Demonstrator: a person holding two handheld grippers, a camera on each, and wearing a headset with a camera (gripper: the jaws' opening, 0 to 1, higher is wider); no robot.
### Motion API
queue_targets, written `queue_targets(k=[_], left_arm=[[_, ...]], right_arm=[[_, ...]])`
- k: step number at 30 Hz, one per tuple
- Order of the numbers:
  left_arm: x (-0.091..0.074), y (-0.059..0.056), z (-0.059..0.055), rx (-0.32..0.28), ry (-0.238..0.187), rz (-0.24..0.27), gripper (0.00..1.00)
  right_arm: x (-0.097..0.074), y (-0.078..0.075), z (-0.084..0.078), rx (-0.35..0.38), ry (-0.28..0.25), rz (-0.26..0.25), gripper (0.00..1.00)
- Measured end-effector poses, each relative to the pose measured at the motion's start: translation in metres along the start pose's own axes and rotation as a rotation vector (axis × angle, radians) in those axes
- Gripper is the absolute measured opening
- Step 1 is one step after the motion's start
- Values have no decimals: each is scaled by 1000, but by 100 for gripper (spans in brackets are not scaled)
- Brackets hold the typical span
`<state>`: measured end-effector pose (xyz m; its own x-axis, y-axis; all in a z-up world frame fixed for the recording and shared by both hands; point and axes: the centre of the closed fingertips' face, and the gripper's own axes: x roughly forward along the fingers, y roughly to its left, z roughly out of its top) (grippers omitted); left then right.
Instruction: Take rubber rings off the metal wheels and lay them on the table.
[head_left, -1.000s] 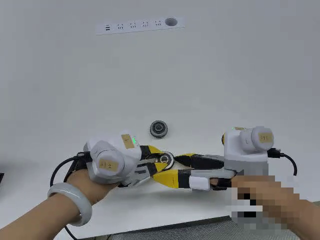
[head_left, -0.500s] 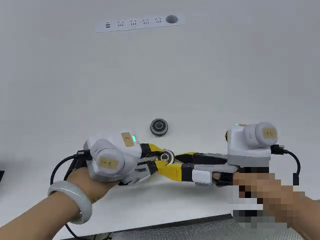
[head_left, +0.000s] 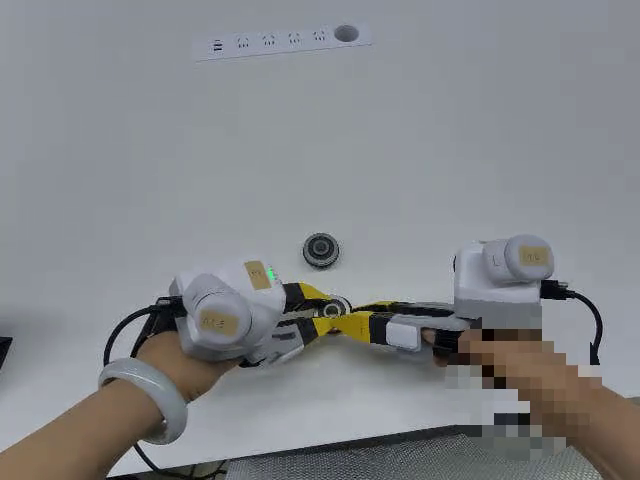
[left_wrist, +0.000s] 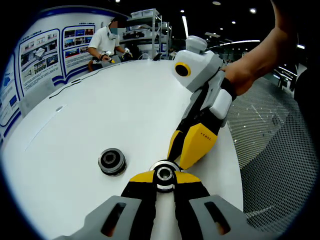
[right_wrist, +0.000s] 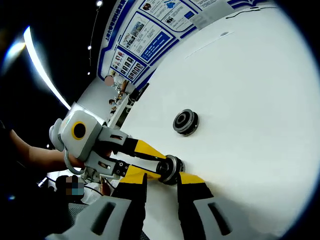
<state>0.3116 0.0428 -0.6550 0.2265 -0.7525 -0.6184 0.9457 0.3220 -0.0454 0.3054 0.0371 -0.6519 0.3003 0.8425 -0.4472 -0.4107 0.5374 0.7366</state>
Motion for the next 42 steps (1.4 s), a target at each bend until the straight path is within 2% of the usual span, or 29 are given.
queue_targets(k=[9, 17, 42], left_arm=[[0, 0, 0, -3, -1, 4, 12], [0, -1, 1, -2, -1, 3, 12], [-1, 0, 0, -1, 0, 6, 12]], right_arm=[[0, -8, 0, 55, -9, -24, 16], [0, -14, 0, 75, -9, -55, 8], [-2, -15, 2, 28, -11, -87, 2]])
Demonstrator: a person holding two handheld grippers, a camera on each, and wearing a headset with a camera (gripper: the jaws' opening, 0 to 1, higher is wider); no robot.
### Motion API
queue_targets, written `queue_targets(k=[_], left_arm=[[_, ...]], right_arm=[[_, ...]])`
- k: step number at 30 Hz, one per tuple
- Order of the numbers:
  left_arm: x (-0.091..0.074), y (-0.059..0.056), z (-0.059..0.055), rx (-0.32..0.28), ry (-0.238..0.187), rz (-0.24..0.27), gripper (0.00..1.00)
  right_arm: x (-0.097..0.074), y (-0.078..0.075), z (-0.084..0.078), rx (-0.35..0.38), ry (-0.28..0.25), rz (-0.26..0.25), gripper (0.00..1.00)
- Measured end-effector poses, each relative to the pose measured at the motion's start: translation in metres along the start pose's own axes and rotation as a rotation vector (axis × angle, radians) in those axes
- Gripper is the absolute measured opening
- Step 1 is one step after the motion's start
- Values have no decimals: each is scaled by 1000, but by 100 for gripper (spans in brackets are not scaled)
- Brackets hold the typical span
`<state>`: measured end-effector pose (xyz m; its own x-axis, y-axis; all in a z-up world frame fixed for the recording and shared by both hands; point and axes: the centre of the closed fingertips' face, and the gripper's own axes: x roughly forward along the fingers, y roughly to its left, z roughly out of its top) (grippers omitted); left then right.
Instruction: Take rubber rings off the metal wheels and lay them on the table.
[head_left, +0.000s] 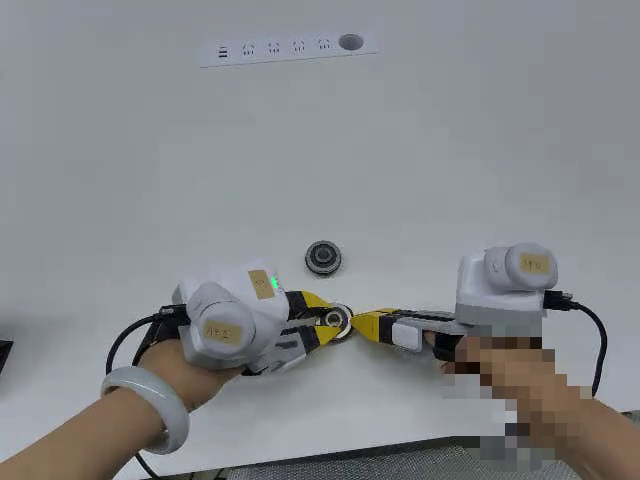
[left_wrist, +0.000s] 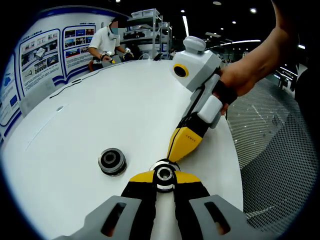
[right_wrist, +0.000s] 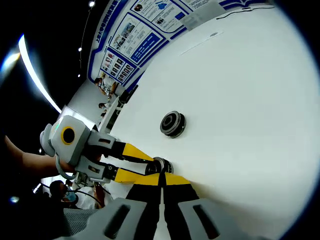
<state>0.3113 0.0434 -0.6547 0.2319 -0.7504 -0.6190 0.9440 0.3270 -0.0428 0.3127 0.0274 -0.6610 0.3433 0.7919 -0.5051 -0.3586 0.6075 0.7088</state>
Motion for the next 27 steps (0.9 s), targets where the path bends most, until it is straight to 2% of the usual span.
queue_targets(k=[7, 20, 27], left_arm=[[0, 0, 0, 0, 0, 0, 12], [0, -2, 0, 3, -2, -3, 12], [0, -1, 0, 4, -2, -5, 12]], right_arm=[[-1, 1, 0, -11, -2, 1, 2], [-1, 3, -1, -122, 20, -12, 4], [-1, 2, -1, -147, 31, -25, 4]])
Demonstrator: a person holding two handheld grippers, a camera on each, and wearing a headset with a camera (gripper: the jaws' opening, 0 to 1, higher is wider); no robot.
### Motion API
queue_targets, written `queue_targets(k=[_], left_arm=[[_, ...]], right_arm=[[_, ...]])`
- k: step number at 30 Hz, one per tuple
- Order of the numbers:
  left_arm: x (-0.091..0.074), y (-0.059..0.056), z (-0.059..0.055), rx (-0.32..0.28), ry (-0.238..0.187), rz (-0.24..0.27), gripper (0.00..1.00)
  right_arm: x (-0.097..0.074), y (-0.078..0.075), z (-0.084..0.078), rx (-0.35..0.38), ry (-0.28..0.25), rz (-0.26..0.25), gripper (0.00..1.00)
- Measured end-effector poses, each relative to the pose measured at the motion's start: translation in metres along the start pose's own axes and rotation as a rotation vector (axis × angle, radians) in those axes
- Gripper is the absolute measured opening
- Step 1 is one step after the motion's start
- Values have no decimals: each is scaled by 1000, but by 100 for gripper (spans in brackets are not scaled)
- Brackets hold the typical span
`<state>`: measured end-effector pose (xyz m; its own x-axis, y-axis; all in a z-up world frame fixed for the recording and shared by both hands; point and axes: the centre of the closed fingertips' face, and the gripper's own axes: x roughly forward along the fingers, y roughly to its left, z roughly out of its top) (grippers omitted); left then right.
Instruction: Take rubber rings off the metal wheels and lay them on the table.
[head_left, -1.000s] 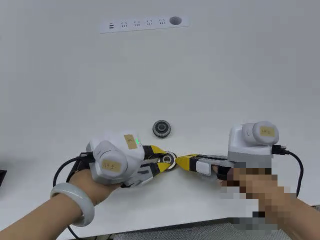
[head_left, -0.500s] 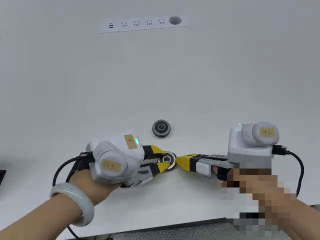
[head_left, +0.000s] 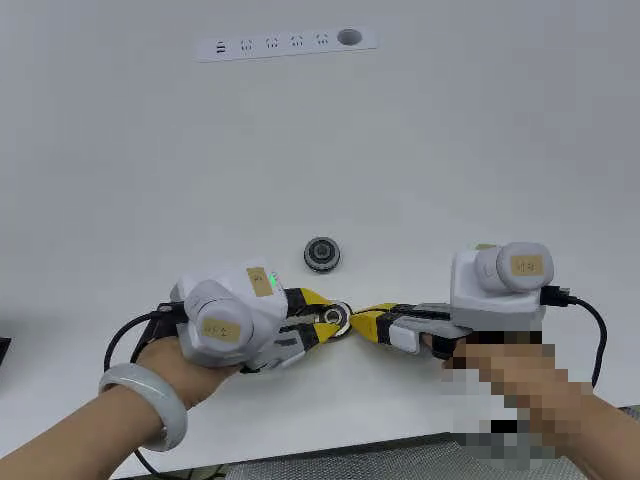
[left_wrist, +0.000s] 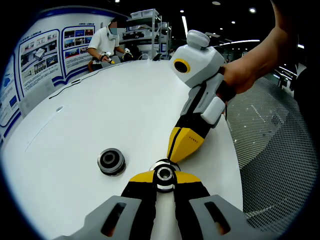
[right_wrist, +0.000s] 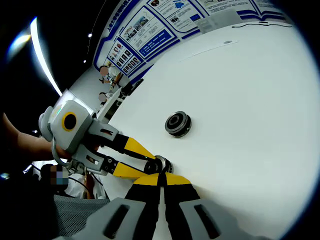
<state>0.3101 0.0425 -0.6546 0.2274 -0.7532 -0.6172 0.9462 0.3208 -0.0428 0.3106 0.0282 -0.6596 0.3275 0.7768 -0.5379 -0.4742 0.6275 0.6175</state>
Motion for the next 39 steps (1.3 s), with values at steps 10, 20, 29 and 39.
queue_targets(k=[10, 20, 29, 39], left_arm=[[0, 0, 0, -1, -1, 0, 12], [0, 0, 0, -3, -1, 1, 12], [0, 0, 0, -6, 2, 3, 11], [0, 0, 0, -6, 2, 3, 12]], right_arm=[[-1, 1, -1, -34, 14, -18, 4], [-1, 0, -1, -58, 19, -37, 3], [-1, 15, 5, -37, -24, 26, 1], [2, 15, 5, -45, -23, 21, 2]])
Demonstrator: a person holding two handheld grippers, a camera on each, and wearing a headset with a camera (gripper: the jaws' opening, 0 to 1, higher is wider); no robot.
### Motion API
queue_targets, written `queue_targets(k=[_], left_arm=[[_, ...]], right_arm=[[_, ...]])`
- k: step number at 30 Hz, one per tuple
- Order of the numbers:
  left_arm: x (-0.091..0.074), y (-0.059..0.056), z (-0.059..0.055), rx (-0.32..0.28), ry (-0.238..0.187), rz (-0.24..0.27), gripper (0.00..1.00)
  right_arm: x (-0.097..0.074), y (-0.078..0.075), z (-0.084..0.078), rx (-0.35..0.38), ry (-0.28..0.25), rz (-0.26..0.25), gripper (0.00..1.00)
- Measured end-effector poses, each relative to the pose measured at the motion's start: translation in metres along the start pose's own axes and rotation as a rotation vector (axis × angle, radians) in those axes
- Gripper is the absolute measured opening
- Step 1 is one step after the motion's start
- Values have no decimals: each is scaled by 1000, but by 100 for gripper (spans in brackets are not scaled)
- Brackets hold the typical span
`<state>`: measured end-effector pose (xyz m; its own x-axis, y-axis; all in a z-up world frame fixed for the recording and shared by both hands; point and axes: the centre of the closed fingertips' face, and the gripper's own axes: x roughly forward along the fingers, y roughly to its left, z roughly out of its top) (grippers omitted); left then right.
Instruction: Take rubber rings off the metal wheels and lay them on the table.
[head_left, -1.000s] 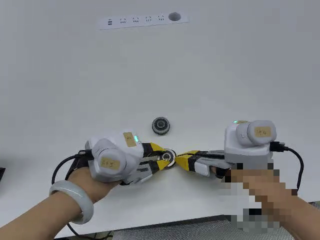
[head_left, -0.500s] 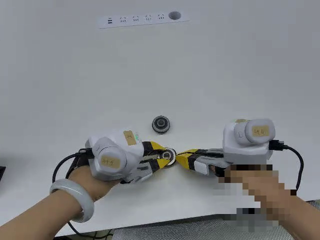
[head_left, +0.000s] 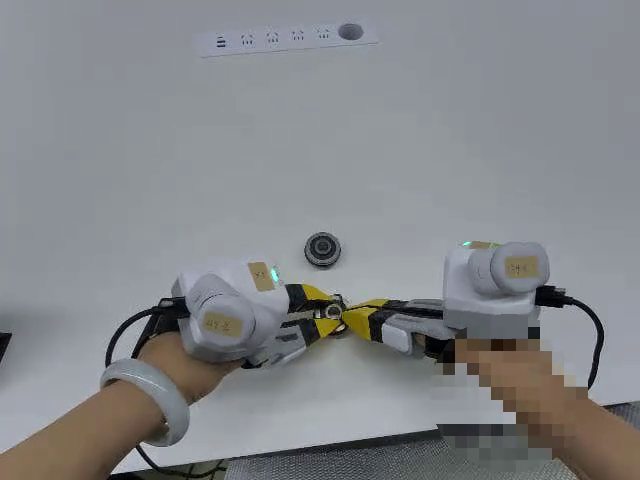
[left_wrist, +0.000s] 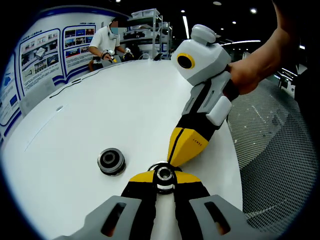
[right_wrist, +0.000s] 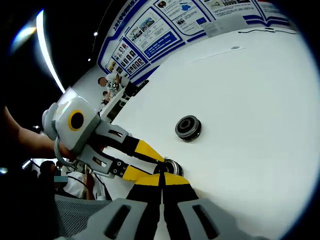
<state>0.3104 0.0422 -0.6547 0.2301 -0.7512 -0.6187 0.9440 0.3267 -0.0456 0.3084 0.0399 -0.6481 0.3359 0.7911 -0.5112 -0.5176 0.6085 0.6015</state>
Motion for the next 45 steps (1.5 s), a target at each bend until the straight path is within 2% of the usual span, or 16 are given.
queue_targets(k=[8, 11, 18, 24, 32, 38, 45], left_arm=[[0, 0, 1, 12, 1, -4, 12], [0, -1, 1, 32, -4, -4, 13], [-2, -1, 2, 24, -8, -5, 14], [-10, -3, 10, 19, -51, -2, 14], [-16, -3, 11, 16, -79, 15, 17], [-19, -1, 6, 14, -72, 39, 24], [-22, 4, -1, 4, -63, 56, 26]], right_arm=[[1, 3, 2, 15, 2, 11, 2], [0, 0, 0, 31, 7, -6, 2], [-1, -4, 0, 44, -1, -27, 2], [-1, -6, -1, 57, -1, -37, 2], [-1, -6, -1, 65, -1, -38, 2], [-2, -4, -1, 66, -4, -35, 2], [-5, -3, 2, 82, -17, -29, 2]])
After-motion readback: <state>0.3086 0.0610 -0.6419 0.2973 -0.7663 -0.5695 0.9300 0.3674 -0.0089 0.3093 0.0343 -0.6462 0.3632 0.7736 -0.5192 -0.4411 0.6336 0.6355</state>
